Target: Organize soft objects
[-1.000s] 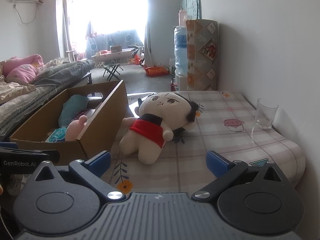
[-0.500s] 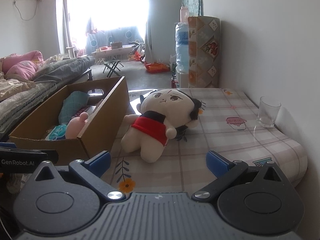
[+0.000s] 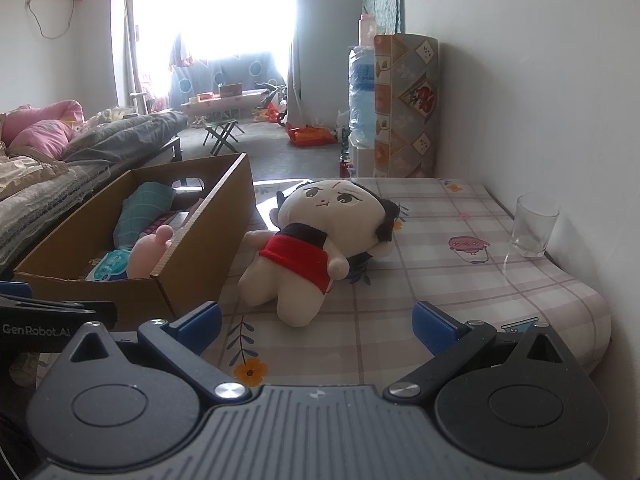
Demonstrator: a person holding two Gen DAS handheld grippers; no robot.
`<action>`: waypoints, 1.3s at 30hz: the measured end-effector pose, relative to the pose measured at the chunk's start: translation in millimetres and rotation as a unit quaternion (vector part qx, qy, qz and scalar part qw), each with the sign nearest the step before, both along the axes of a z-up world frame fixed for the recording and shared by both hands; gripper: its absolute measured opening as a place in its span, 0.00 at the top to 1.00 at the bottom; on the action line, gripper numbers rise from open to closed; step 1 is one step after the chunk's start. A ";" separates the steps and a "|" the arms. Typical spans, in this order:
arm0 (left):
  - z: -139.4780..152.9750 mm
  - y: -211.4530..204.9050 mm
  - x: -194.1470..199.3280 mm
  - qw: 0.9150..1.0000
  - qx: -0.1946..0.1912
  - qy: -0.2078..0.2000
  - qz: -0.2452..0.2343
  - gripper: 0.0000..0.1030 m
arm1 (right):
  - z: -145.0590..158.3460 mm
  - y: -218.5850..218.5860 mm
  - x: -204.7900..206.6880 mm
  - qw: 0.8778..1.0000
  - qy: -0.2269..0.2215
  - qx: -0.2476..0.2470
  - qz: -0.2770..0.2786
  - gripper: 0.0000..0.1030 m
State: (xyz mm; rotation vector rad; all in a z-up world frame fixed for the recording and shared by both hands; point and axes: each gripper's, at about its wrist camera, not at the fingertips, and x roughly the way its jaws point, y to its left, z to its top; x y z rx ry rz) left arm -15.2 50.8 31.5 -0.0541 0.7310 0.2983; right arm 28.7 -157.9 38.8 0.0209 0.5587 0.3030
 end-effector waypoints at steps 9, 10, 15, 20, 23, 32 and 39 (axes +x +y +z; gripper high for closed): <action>0.3 -1.6 0.9 1.000 -0.001 0.000 -0.003 0.00 | 0.2 0.2 -0.9 1.000 0.000 0.000 -0.002 0.00; 0.2 -1.9 0.9 1.000 -0.001 0.000 -0.004 0.00 | 0.2 0.1 -0.9 1.000 0.000 0.000 -0.002 0.00; -0.4 -1.3 0.9 1.000 -0.002 0.001 -0.007 0.00 | 0.0 -0.7 -1.4 1.000 0.002 0.000 -0.003 0.00; -0.8 -0.7 0.8 1.000 -0.003 0.002 -0.010 0.00 | -0.4 -0.9 -1.8 1.000 0.003 0.000 -0.005 0.00; -1.0 -0.6 0.9 1.000 -0.004 0.002 -0.009 0.00 | -0.7 -1.4 -2.0 1.000 0.003 0.000 -0.006 0.00; -2.8 4.5 -0.5 1.000 -0.008 0.001 -0.005 0.00 | 0.3 2.3 -4.3 1.000 0.002 -0.007 -0.003 0.00; -3.0 5.5 -0.8 1.000 -0.008 0.003 -0.005 0.00 | 1.0 8.9 -7.3 1.000 -0.002 -0.017 0.002 0.00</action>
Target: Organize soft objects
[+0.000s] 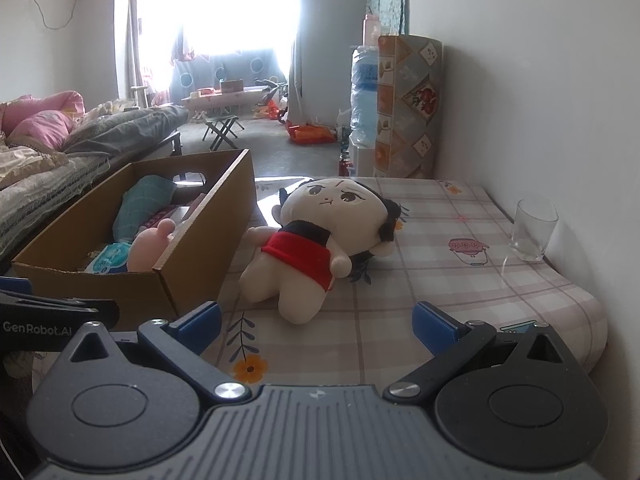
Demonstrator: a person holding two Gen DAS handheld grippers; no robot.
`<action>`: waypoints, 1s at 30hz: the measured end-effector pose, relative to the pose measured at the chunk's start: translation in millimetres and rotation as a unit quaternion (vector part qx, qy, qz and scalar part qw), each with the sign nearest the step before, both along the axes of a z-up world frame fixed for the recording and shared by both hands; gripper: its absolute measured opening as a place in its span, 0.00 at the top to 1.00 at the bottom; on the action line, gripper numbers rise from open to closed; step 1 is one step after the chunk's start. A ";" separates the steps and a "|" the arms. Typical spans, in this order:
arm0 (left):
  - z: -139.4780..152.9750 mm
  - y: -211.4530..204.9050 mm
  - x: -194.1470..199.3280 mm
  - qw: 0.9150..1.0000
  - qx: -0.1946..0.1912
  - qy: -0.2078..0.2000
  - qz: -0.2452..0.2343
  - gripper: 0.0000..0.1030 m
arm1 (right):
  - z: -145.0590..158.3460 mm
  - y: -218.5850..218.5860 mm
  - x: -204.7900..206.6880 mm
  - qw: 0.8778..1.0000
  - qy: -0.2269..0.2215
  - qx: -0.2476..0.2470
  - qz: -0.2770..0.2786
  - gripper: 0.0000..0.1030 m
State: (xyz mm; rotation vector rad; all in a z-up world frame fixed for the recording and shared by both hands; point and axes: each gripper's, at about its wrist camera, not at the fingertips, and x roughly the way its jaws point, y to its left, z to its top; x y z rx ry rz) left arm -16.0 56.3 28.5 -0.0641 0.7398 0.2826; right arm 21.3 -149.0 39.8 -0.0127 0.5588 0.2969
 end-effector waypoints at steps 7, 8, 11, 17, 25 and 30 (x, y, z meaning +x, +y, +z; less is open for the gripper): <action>-0.1 1.1 0.0 1.000 -0.001 0.000 0.000 0.00 | -0.6 2.9 0.2 1.000 0.002 -0.007 0.002 0.00; -0.3 1.2 -0.2 1.000 -0.001 0.000 0.000 0.00 | -0.8 3.6 0.0 1.000 0.001 -0.008 0.003 0.00; -0.3 1.8 -0.2 1.000 -0.001 0.001 0.000 0.00 | -1.1 5.8 -0.6 1.000 0.001 -0.012 0.007 0.00; -0.7 4.0 -0.9 1.000 -0.001 0.000 0.001 0.00 | -1.3 9.6 -0.5 1.000 0.001 -0.016 0.010 0.00; -0.7 7.7 -2.7 1.000 -0.002 0.000 0.006 0.00 | -2.4 15.4 -0.2 1.000 0.003 -0.020 0.017 0.00; -0.1 8.6 -2.3 1.000 -0.001 0.000 0.008 0.00 | -2.2 16.9 0.8 1.000 0.004 -0.018 0.019 0.00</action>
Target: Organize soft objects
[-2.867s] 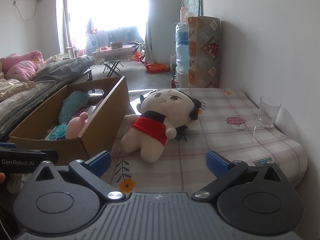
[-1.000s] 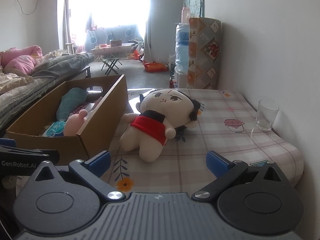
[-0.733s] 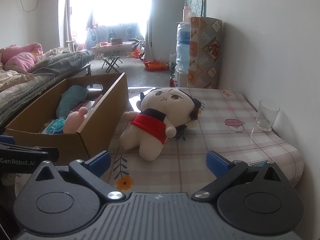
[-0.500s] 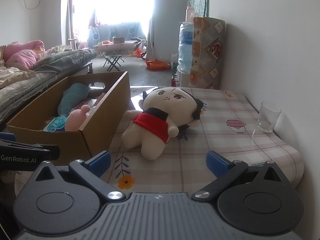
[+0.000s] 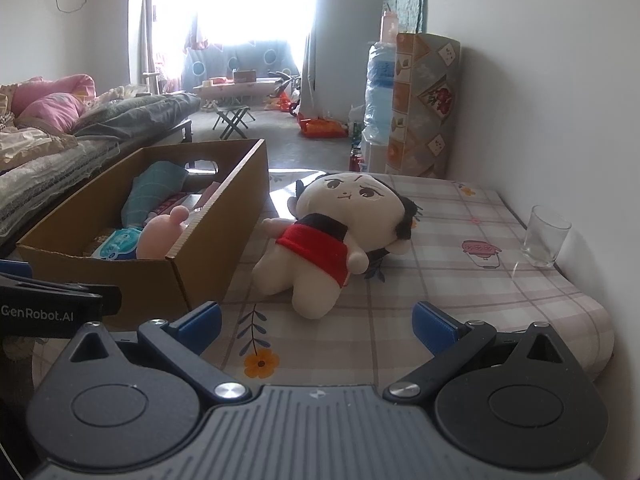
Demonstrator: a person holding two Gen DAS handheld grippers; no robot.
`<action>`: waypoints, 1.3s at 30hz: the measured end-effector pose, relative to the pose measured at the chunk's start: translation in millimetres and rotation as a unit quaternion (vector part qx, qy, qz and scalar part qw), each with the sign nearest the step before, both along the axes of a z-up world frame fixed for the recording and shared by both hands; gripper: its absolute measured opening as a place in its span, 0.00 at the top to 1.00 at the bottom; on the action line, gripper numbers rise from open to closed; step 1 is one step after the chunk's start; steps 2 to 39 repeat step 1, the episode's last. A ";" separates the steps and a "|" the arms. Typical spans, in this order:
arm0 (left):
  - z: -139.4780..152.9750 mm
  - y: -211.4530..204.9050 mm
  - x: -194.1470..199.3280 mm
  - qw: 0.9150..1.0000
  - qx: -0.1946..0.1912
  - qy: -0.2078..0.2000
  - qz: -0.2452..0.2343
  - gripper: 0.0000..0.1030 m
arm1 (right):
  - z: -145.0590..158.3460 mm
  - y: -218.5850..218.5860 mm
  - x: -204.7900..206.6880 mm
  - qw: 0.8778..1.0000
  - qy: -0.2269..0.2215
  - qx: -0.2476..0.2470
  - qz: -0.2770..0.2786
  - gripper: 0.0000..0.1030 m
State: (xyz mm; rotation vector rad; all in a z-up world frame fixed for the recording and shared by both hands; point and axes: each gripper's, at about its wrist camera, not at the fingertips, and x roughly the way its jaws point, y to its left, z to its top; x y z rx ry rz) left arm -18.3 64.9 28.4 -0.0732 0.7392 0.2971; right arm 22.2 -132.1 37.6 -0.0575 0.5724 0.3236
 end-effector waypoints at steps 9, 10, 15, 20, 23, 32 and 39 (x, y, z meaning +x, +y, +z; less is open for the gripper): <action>0.1 0.5 0.2 1.000 0.000 0.000 0.000 0.00 | 0.0 0.0 -0.2 1.000 0.000 0.000 0.000 0.00; 0.1 0.5 0.2 1.000 0.000 0.000 0.000 0.00 | 0.0 0.0 -0.2 1.000 0.000 0.000 0.000 0.00; 0.1 0.5 0.2 1.000 0.000 0.000 0.000 0.00 | 0.0 0.0 -0.2 1.000 0.000 0.000 0.000 0.00; 0.1 0.5 0.2 1.000 0.000 0.000 0.000 0.00 | 0.0 0.0 -0.2 1.000 0.000 0.000 0.000 0.00; 0.1 0.5 0.2 1.000 0.000 0.000 0.000 0.00 | 0.0 0.0 -0.2 1.000 0.000 0.000 0.000 0.00; 0.1 0.5 0.2 1.000 0.000 0.000 0.000 0.00 | 0.0 0.0 -0.2 1.000 0.000 0.000 0.000 0.00; 0.1 0.5 0.2 1.000 0.000 0.000 0.000 0.00 | 0.0 0.0 -0.2 1.000 0.000 0.000 0.000 0.00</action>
